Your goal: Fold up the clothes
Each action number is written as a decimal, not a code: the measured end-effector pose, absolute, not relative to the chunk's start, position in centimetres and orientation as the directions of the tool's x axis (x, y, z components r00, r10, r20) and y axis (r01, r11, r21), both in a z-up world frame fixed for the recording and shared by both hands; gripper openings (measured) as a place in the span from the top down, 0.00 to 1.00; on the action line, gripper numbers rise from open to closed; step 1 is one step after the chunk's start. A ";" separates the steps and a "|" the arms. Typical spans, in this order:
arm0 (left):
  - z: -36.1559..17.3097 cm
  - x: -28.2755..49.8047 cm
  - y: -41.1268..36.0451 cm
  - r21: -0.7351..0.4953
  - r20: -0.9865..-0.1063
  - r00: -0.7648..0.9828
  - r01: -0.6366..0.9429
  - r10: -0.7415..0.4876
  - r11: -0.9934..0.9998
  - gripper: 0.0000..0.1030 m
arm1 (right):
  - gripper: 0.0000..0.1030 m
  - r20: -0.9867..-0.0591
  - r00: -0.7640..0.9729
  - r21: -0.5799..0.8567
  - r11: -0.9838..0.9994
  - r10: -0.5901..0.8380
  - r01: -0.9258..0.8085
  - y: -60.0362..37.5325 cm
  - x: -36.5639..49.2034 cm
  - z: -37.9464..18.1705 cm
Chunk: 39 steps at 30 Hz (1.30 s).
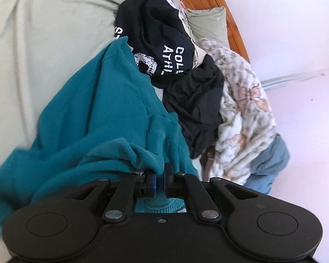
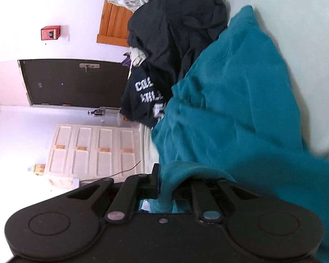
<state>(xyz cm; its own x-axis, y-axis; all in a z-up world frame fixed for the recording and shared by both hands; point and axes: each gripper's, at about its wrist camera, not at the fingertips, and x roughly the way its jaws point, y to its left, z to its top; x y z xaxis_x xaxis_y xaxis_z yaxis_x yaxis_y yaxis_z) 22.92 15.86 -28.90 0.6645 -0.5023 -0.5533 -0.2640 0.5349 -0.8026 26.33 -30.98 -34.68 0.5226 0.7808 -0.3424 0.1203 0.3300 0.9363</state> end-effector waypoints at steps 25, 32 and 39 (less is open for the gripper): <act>-26.7 17.3 16.4 -0.379 -0.790 0.533 -0.038 -0.302 0.925 0.32 | 0.01 -0.779 0.470 0.299 0.905 0.414 -0.301 -28.0 19.4 -28.5; -29.1 16.5 16.7 -0.377 -0.802 0.529 -0.090 -0.276 0.922 0.33 | 0.27 -0.809 0.425 0.313 0.909 0.406 -0.274 -26.4 18.1 -30.8; -30.6 18.5 15.9 -0.306 -0.842 0.481 -0.049 -0.246 0.951 0.94 | 0.80 -0.799 0.401 0.389 0.894 0.448 -0.224 -27.2 19.9 -32.2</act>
<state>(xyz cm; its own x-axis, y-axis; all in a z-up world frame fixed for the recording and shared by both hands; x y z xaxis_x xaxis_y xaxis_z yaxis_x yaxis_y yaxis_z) 18.48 15.92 -30.59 0.4806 -0.2459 -0.8417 -0.0486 0.9509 -0.3056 19.89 -27.23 -32.19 0.4011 0.4481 -0.7989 -0.2245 0.8937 0.3886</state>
